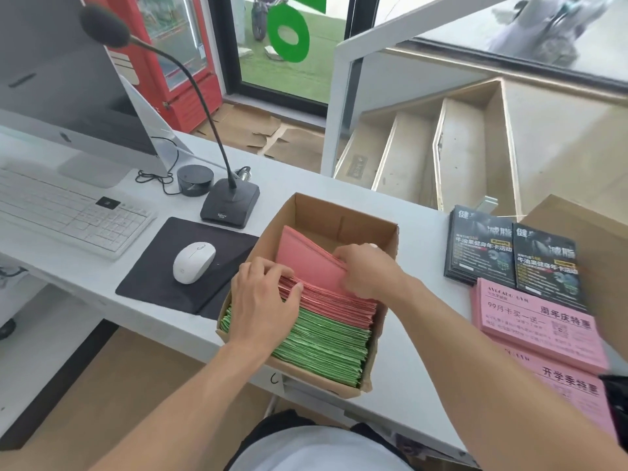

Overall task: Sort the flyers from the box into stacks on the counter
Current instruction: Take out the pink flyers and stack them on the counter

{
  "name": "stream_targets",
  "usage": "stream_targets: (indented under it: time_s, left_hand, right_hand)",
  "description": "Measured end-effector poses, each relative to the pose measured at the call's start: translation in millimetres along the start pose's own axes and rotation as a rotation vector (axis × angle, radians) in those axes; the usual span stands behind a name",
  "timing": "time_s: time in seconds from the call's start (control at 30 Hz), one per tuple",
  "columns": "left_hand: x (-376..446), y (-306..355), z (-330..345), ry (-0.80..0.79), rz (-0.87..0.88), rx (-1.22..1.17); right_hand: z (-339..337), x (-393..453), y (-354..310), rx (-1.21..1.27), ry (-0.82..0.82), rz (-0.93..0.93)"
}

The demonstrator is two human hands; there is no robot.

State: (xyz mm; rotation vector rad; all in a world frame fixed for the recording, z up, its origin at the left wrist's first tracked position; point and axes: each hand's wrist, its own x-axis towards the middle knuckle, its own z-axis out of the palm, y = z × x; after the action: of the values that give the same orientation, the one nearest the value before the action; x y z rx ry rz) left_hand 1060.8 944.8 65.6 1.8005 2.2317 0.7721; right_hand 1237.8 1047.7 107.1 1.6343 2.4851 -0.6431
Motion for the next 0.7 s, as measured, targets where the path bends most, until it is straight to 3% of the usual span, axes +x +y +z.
stream_targets:
  time_s: [0.1, 0.17, 0.27, 0.3, 0.33, 0.4, 0.47, 0.5, 0.57, 0.63, 0.7]
  left_hand:
    - [-2, 2, -8, 0.029, -0.03, -0.203]
    - [-2, 3, -21, 0.159, -0.057, -0.477]
    - [8, 8, -43, 0.29, -0.255, -0.892]
    - [17, 12, -48, 0.236, -0.366, -1.047]
    - [27, 18, -51, 0.08, -0.481, -1.189]
    - [39, 40, -53, -0.476, -0.618, -1.326]
    - [36, 72, -46, -1.059, -0.594, -1.372]
    - [30, 90, -41, -1.237, -0.565, -1.411]
    - [17, 128, -32, -1.31, -0.637, -1.442]
    - [4, 157, -15, -1.172, -0.731, -1.402]
    - [-6, 179, 5, -0.993, -0.725, -1.401]
  right_hand:
    - [4, -10, -4, -0.113, 0.06, -0.026]
    - [-4, -21, -1, -0.097, 0.194, -0.034]
    - [-30, -50, 16, 0.204, 0.41, -0.067]
    - [-39, -64, 22, 0.352, 0.449, -0.115]
    - [-46, -78, 30, 0.472, 0.486, -0.17]
    - [-54, -103, 44, 0.663, 0.525, -0.236]
    - [-55, -121, 59, 0.807, 0.478, -0.226]
    - [-52, -128, 65, 0.833, 0.436, -0.211]
    - [-45, -142, 77, 0.847, 0.392, -0.125]
    - [-36, -158, 94, 0.82, 0.508, 0.033]
    - [-27, -178, 113, 1.003, 0.576, 0.163]
